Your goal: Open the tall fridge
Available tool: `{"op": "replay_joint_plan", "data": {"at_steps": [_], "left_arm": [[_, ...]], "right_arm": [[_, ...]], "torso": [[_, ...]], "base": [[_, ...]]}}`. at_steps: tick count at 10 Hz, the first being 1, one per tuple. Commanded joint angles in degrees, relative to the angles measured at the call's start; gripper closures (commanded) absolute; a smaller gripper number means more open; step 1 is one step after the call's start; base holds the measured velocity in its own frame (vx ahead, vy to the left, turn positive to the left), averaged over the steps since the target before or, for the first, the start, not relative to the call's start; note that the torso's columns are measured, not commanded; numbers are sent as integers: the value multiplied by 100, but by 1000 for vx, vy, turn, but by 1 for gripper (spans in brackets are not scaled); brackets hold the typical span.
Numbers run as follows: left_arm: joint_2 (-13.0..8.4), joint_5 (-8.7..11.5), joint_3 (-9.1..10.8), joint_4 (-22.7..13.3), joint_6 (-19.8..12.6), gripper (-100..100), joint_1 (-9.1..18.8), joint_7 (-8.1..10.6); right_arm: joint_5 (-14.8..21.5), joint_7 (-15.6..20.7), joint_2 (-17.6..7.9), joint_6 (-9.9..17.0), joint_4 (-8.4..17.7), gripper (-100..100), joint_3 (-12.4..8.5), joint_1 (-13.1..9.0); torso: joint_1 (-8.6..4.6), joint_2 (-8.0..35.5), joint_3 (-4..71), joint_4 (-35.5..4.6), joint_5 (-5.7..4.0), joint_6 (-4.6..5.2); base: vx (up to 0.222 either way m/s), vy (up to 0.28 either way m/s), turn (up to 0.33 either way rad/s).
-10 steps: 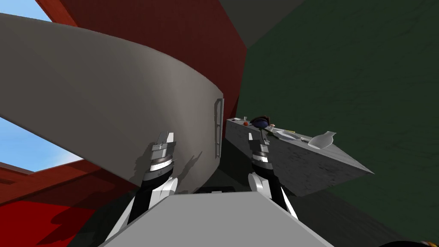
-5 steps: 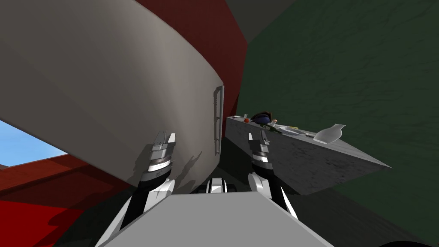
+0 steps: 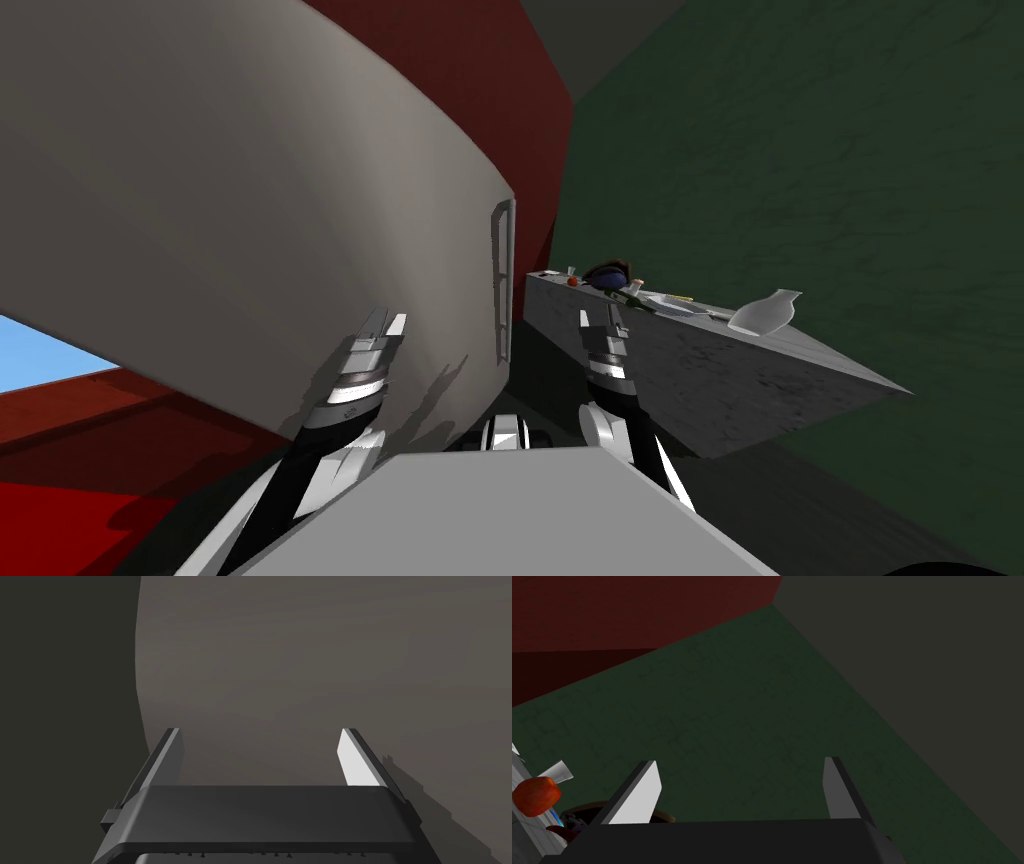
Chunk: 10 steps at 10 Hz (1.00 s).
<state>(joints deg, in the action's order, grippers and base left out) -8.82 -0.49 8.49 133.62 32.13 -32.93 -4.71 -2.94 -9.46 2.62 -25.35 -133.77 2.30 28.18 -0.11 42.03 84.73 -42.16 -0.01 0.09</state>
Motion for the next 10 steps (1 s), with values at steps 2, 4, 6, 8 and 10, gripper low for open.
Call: {"op": "replay_joint_plan", "data": {"at_steps": [2, 4, 6, 8, 10], "left_arm": [[-487, 92, 418, 110, -457, -100, -306, 204], [-702, 155, 680, 199, -709, -100, -494, 327], [-895, 216, 937, 300, -956, -100, -679, 448], [-1082, 275, 1183, 398, -1194, -100, -855, 564], [-1282, 332, 1418, 481, -1419, -100, -1025, 675]], "right_arm": [[0, 0, 0, 0, 0, 0, 0, 0], [0, 0, 0, 0, 0, 0, 0, 0], [0, 0, 0, 0, 0, 0, 0, 0], [0, 0, 0, 0, 0, 0, 0, 0], [0, 0, 0, 0, 0, 0, 0, 0]], "torso": [[6, -30, 18, 14, 4, 15], [-4, -59, 38, 28, 4, 32], [-2, -74, 49, 34, 5, 39], [2, -84, 57, 33, 2, 45], [4, -86, 60, 32, 1, 54]], "base": [[62, -90, -13], [58, -114, -13], [55, -106, -20], [59, -108, -18], [52, -90, -13]]}}
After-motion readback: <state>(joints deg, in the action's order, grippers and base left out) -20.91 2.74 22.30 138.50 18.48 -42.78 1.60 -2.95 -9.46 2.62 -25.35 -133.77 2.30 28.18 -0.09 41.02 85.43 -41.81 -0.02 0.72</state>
